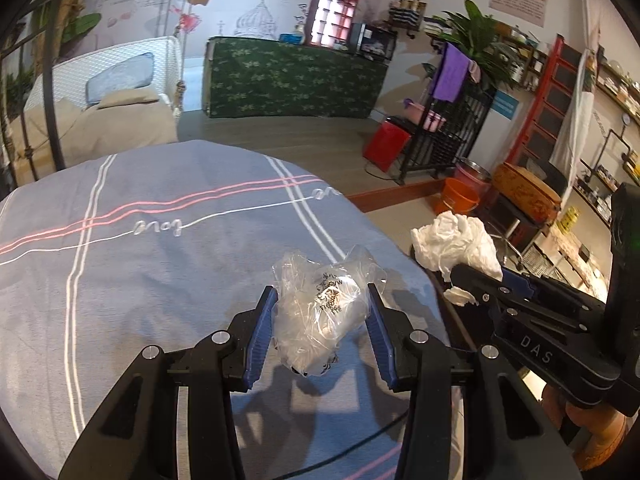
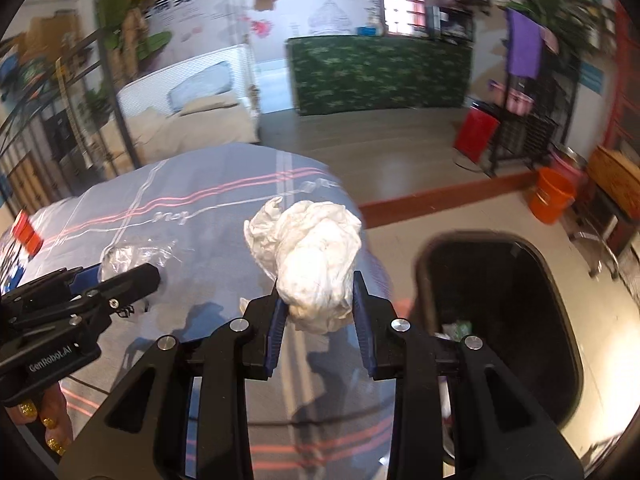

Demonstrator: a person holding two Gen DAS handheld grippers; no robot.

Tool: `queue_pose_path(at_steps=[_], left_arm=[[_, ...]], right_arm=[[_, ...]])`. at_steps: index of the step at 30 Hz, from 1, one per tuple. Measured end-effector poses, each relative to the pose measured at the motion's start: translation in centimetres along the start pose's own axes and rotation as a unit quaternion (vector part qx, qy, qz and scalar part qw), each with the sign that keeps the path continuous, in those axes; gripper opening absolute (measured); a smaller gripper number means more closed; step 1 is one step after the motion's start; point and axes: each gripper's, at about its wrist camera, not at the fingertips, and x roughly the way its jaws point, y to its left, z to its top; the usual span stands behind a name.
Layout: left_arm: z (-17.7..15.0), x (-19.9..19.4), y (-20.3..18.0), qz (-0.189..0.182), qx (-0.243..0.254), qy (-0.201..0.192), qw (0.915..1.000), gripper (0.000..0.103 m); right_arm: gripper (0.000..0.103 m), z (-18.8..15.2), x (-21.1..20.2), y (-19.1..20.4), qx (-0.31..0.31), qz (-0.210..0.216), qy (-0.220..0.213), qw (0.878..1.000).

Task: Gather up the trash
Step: 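Carry the plastic bag and tissue with both tools over the wastebasket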

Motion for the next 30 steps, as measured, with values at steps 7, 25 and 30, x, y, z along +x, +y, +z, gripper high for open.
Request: queue_pose_path(at_steps=[7,25,30], left_arm=[[-0.4,1.3,-3.8,-0.035,0.031,0.010,0.9989,0.044],[-1.3,3.1,-10.6,-0.086,0.099,0.023,0.9911,0.044],[-1.4,3.8,-12.0,-0.097,0.112,0.029,0.9886,0.044]], right_arm=[[0.032,-2.0,-1.9,-5.0,0.044,-0.046,-0.004,0.998],[0.032,-4.9,-1.6,-14.9,0.133,-0.116,0.009,0.984],[0.033,-5.1,0.1,-16.4,0.142,-0.132,0.021,0.981]])
